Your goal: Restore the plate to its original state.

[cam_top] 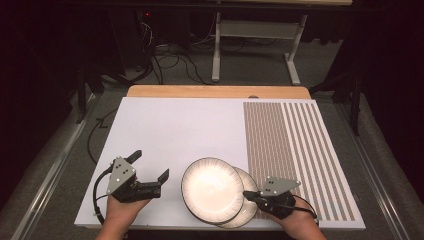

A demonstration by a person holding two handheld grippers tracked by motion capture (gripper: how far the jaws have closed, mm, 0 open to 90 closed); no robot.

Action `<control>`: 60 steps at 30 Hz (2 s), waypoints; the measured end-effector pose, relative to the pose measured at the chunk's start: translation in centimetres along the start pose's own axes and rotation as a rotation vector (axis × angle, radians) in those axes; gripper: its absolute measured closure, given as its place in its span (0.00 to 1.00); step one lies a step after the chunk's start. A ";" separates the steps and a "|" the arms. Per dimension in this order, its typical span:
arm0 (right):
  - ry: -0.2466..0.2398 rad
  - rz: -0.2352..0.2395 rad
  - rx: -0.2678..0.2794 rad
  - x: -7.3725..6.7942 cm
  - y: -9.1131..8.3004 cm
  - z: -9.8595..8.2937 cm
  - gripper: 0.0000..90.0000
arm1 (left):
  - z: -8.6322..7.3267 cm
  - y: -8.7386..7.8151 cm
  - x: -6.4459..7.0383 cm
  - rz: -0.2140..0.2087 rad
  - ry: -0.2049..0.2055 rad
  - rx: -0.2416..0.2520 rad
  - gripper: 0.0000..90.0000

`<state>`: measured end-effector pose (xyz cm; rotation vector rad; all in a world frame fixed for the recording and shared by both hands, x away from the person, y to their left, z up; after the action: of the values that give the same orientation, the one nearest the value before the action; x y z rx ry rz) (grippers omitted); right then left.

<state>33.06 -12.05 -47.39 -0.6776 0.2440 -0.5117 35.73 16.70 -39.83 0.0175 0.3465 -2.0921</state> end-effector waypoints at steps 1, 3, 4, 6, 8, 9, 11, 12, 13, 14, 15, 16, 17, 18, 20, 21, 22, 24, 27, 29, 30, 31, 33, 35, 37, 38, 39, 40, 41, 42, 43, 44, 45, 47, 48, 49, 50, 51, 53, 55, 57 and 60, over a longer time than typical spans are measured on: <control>0.000 0.000 0.000 0.0 0.0 0.0 1.00 | 0.0 0.0 0.0 0.000 0.000 0.000 0.00; 0.001 0.001 -0.001 0.0 0.0 0.0 1.00 | -0.1 0.0 -0.2 0.004 -0.005 -0.004 0.00; 0.001 0.001 -0.001 0.0 0.0 0.0 1.00 | -0.2 0.0 -0.3 0.005 -0.009 -0.006 0.00; 0.001 0.000 0.001 0.1 -0.1 0.0 1.00 | -0.2 0.0 -0.4 0.008 -0.008 -0.009 0.00; 0.002 0.000 0.002 0.1 -0.1 0.0 1.00 | -0.2 0.0 -0.6 0.011 -0.011 -0.007 0.00; 0.001 0.001 0.002 0.1 -0.1 0.0 1.00 | -0.2 0.0 -0.6 0.012 -0.011 -0.007 0.00; 0.001 -0.002 0.003 0.1 -0.1 0.0 1.00 | -0.2 -0.1 -0.8 0.017 -0.012 -0.006 0.00; 0.001 -0.001 0.003 0.1 -0.1 0.0 1.00 | -0.3 -0.1 -0.8 0.017 -0.014 -0.006 0.00; 0.000 -0.002 0.001 0.1 -0.2 0.0 1.00 | -0.3 -0.1 -0.8 0.017 -0.014 -0.005 0.00; -0.001 -0.001 0.005 0.1 -0.2 0.0 1.00 | -0.3 -0.1 -0.8 0.015 -0.013 -0.005 0.00; -0.001 0.000 0.003 0.1 -0.2 0.0 1.00 | -0.2 -0.1 -0.8 0.016 -0.012 -0.005 0.01; 0.001 0.001 0.004 0.1 -0.2 0.0 1.00 | -0.2 -0.1 -0.9 0.019 -0.010 -0.006 0.01; 0.001 0.001 0.004 0.1 -0.2 0.0 1.00 | -0.3 0.0 -0.9 0.019 -0.012 -0.006 0.01; 0.002 0.001 0.003 0.1 -0.2 0.0 1.00 | -0.3 0.0 -0.9 0.017 -0.016 -0.006 0.01; -0.001 0.000 0.004 0.1 -0.2 0.0 1.00 | -0.4 0.0 -1.0 0.017 -0.014 -0.012 0.01; -0.002 0.000 0.005 0.1 -0.2 0.1 1.00 | -0.4 0.0 -1.0 0.017 -0.018 -0.011 0.01; 0.000 0.001 0.004 0.1 -0.2 0.1 1.00 | -0.4 0.0 -1.0 0.017 -0.021 -0.009 0.01; 0.000 0.001 0.003 0.1 -0.2 0.1 1.00 | -0.4 0.0 -1.1 0.018 -0.025 -0.005 0.01; -0.002 0.001 0.004 0.1 -0.2 0.1 1.00 | -0.3 -0.1 -1.1 0.019 -0.026 -0.003 0.01; 0.000 0.002 0.003 0.1 -0.2 0.0 1.00 | -0.4 0.0 -1.1 0.018 -0.027 -0.004 0.01; -0.002 0.001 0.004 0.1 -0.2 0.1 1.00 | -0.4 0.0 -1.1 0.018 -0.026 -0.004 0.01; -0.002 0.001 0.004 0.1 -0.2 0.1 1.00 | -0.4 0.0 -1.1 0.018 -0.026 -0.004 0.01; 0.000 0.002 0.003 0.1 -0.2 0.0 1.00 | -0.3 -0.1 -1.1 0.016 -0.026 -0.002 0.01; 0.000 0.003 0.003 0.1 -0.2 0.0 1.00 | -0.3 -0.1 -1.0 0.015 -0.026 -0.003 0.01; 0.000 0.003 0.003 0.1 -0.2 0.0 1.00 | -0.4 0.0 -1.0 0.015 -0.027 -0.004 0.01; 0.001 0.004 0.003 0.1 -0.2 0.0 1.00 | -0.3 0.0 -1.0 0.015 -0.027 -0.003 0.01; 0.001 0.004 0.003 0.1 -0.2 0.0 1.00 | -0.3 0.0 -1.0 0.015 -0.027 -0.003 0.01; 0.001 0.004 0.003 0.1 -0.2 0.0 1.00 | -0.3 0.0 -1.0 0.015 -0.027 -0.003 0.01; 0.001 0.005 0.002 0.1 -0.2 0.0 1.00 | -0.4 0.0 -1.0 0.014 -0.027 -0.003 0.01; 0.004 0.005 0.002 0.1 -0.2 0.0 1.00 | -0.4 0.0 -1.0 0.014 -0.028 -0.004 0.01; 0.003 0.006 0.002 0.1 -0.2 0.0 1.00 | -0.4 0.0 -1.0 0.013 -0.028 -0.004 0.01; 0.004 0.005 0.001 0.1 -0.2 0.0 1.00 | -0.4 0.0 -1.0 0.013 -0.029 -0.003 0.01; 0.001 0.005 0.001 0.1 -0.2 0.0 1.00 | -0.4 0.0 -1.0 0.013 -0.029 -0.003 0.01; 0.002 0.007 0.001 0.1 -0.2 0.0 1.00 | -0.4 0.0 -1.1 0.012 -0.032 -0.004 0.01; 0.004 0.007 -0.001 0.1 -0.2 0.0 1.00 | -0.4 0.0 -1.1 0.013 -0.033 -0.005 0.01; 0.002 0.007 0.000 0.1 -0.2 0.0 1.00 | -0.5 0.0 -1.1 0.013 -0.034 -0.006 0.01; 0.003 0.008 -0.001 0.1 -0.2 0.0 1.00 | -0.5 0.0 -1.2 0.013 -0.034 -0.007 0.02; 0.003 0.008 -0.001 0.1 -0.2 0.0 1.00 | -0.5 0.0 -1.2 0.013 -0.035 -0.007 0.02; 0.005 0.008 -0.003 0.1 -0.2 -0.1 1.00 | -0.6 0.0 -1.2 0.011 -0.032 -0.011 0.02; 0.005 0.009 -0.003 0.1 -0.2 -0.1 1.00 | -0.6 0.0 -1.2 0.011 -0.028 -0.013 0.02; 0.008 0.008 -0.005 0.1 -0.2 -0.1 1.00 | -0.6 0.1 -1.2 0.013 -0.030 -0.009 0.02; 0.009 0.007 -0.006 0.1 -0.2 -0.1 1.00 | -0.8 0.1 -1.4 0.014 -0.036 -0.008 0.02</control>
<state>33.05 -12.32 -47.33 -0.6806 0.2565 -0.5071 36.42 17.99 -40.37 -0.0227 0.3317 -2.0742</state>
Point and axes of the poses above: each handheld gripper's, and its own axes: y roughly forward along the jaws, z roughly out of its top, x roughly to its right, the point moved 10 cm from there along y, roughly forward along the jaws, and after that the axes turned 8 degrees about y, right-handed, at the moved point
